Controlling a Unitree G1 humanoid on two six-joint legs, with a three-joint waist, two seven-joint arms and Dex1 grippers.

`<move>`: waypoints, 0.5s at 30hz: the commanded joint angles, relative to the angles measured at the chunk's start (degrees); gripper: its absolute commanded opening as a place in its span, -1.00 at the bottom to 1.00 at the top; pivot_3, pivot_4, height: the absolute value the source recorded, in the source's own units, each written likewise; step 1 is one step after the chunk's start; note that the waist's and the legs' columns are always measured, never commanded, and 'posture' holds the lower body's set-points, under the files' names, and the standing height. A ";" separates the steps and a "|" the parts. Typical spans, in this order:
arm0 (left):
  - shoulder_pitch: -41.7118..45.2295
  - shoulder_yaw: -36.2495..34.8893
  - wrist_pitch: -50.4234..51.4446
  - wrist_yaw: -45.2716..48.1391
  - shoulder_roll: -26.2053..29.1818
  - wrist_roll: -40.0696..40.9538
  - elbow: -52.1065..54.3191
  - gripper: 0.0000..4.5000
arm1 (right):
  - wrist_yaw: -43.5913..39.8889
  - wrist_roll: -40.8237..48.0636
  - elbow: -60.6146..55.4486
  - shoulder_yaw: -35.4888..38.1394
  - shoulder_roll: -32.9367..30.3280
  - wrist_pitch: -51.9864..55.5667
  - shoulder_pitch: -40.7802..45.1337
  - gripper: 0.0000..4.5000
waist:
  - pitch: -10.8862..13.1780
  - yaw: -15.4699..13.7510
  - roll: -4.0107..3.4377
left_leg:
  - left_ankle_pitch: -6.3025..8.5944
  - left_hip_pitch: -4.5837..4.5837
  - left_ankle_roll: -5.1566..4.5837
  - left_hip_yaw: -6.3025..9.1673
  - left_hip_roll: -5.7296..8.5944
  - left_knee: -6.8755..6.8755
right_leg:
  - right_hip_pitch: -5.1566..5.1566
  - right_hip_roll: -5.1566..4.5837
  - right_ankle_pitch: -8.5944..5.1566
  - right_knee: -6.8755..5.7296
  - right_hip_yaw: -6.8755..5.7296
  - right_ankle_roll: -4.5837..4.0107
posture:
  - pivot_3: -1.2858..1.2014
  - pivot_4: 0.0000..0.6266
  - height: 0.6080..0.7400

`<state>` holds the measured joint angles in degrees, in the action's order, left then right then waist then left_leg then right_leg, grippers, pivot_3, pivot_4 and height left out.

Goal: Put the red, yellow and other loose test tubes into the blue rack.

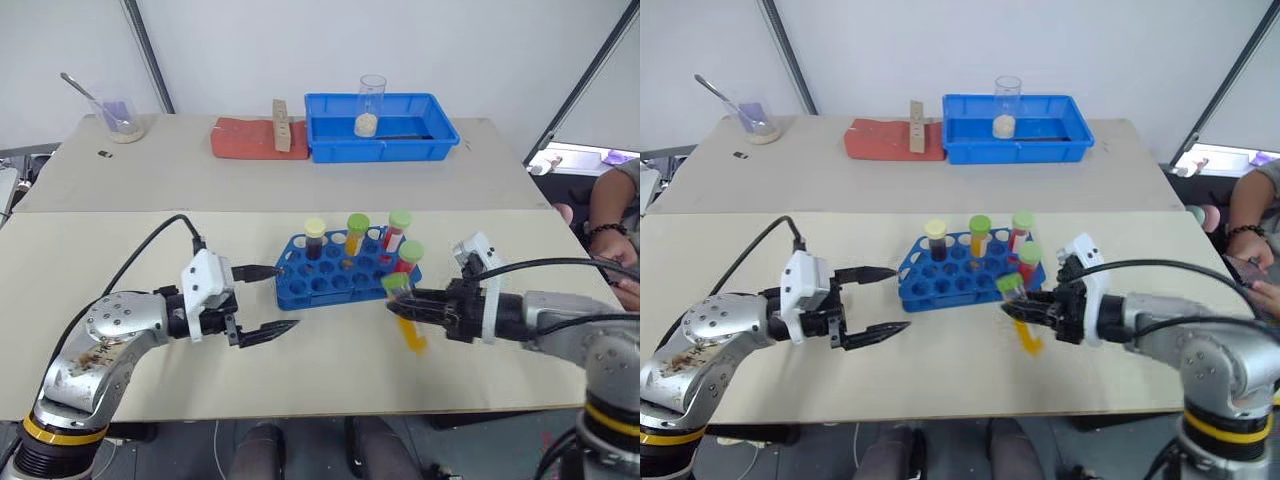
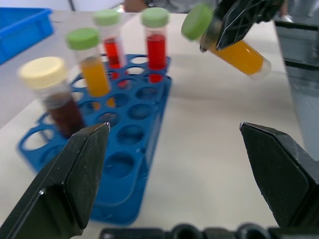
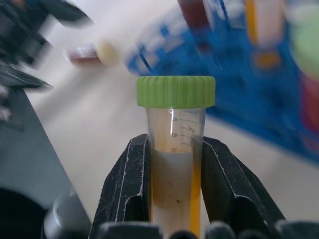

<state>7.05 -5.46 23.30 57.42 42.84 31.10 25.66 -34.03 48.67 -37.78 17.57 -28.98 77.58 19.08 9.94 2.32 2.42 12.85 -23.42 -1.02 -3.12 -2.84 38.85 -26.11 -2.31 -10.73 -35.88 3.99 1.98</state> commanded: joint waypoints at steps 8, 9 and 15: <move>0.89 -0.56 -5.05 4.22 1.14 -0.46 -2.04 1.00 | 8.73 -22.57 3.32 -18.51 13.88 -40.65 -4.54 -0.56 | 0.00 0.12 0.00 | 0.00 -0.05 0.00 -0.05 0.00 -0.09 | -0.06 -0.02 0.03 0.04 -0.01 0.03 | 0.03 -0.52 1.00; 1.02 -0.51 -4.99 4.30 1.15 -0.43 -2.02 1.00 | 9.10 -24.51 4.67 -19.65 14.71 -44.03 -5.00 -0.56 | 0.00 0.11 0.00 | 0.00 -0.04 0.00 -0.04 0.00 -0.09 | -0.06 -0.02 0.03 0.03 -0.02 0.03 | 0.03 -0.52 1.00; 1.82 0.06 -3.41 3.87 0.97 0.44 -0.50 1.00 | 11.52 -32.41 11.81 -22.84 18.08 -57.59 -6.47 -0.56 | 0.00 0.10 0.00 | 0.00 -0.01 0.01 -0.05 0.00 -0.08 | -0.05 -0.02 0.00 -0.01 -0.01 -0.06 | 0.03 -0.52 1.00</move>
<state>8.01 -5.29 19.82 61.44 43.40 30.55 22.97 -23.32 17.86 -25.67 -5.30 -11.44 24.66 12.40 9.94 2.42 2.42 12.85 -23.43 -1.02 -3.18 -2.84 38.77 -26.16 -2.33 -10.73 -35.91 3.97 1.91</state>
